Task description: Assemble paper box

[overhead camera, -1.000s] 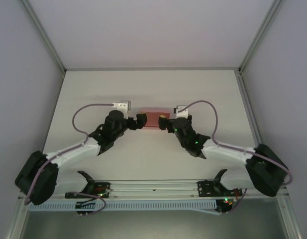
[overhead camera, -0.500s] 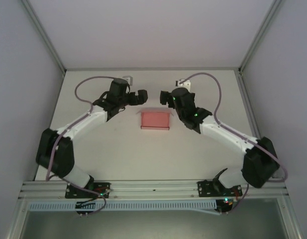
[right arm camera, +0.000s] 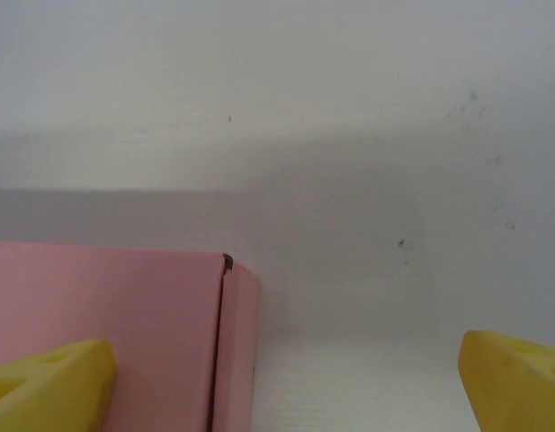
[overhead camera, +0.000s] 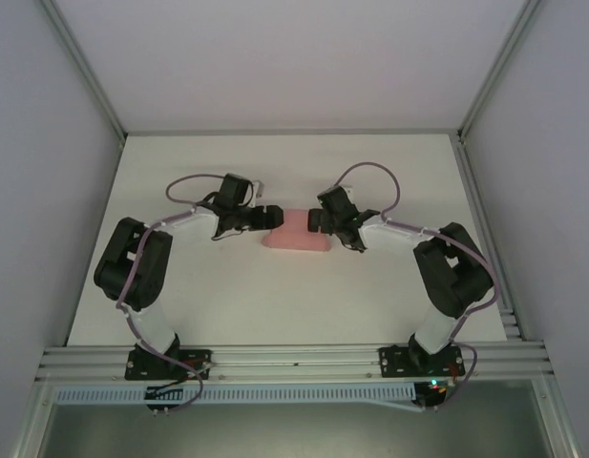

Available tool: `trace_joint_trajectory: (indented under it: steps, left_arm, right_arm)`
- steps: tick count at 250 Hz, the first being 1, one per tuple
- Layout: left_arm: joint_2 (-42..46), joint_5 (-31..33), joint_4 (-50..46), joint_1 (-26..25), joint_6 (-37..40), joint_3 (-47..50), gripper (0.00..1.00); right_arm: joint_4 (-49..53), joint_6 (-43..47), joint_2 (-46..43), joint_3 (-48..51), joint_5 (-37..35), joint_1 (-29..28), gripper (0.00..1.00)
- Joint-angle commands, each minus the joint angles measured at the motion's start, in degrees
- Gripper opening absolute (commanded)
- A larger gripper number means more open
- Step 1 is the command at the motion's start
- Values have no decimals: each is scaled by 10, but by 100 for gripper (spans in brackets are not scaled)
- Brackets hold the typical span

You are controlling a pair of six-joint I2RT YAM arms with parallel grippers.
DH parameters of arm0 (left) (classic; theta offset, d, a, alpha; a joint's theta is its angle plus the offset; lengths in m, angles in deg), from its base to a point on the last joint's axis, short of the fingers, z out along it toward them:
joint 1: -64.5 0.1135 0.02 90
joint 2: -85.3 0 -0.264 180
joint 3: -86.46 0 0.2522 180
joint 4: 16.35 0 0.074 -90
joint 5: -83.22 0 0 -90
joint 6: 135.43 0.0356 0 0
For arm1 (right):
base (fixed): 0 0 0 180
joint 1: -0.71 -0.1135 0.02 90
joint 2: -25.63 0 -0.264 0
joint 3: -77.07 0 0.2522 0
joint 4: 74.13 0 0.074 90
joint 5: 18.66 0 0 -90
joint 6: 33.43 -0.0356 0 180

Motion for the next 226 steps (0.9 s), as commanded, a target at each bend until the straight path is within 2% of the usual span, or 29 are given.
trace_joint_trajectory:
  steps: [1, 51, 79, 111, 151, 180, 226]
  left_arm:
    - [-21, -30, 31, 2, 0, 20, 76]
    - [-45, -49, 61, 3, -4, 35, 57]
    - [-52, -64, 71, 4, -5, 38, 36]
    - [-50, -86, 99, 12, -21, 56, 30]
    - [-49, -167, 211, 42, -85, 111, 14]
    - [-48, -193, 268, 57, -112, 142, 7]
    - [-44, -218, 308, 67, -123, 164, 3]
  right_arm:
    - [-40, -31, 4, 40, 23, -1, 97]
    - [-106, -26, -10, 93, 21, -4, 97]
    - [-110, -13, -35, 100, 12, -4, 97]
    - [-89, -17, -81, 92, 3, -4, 100]
    - [-26, -91, -140, 85, 16, -3, 100]
    - [-22, -135, -164, 95, 80, -3, 100]
    - [-120, -181, -179, 139, 168, 6, 100]
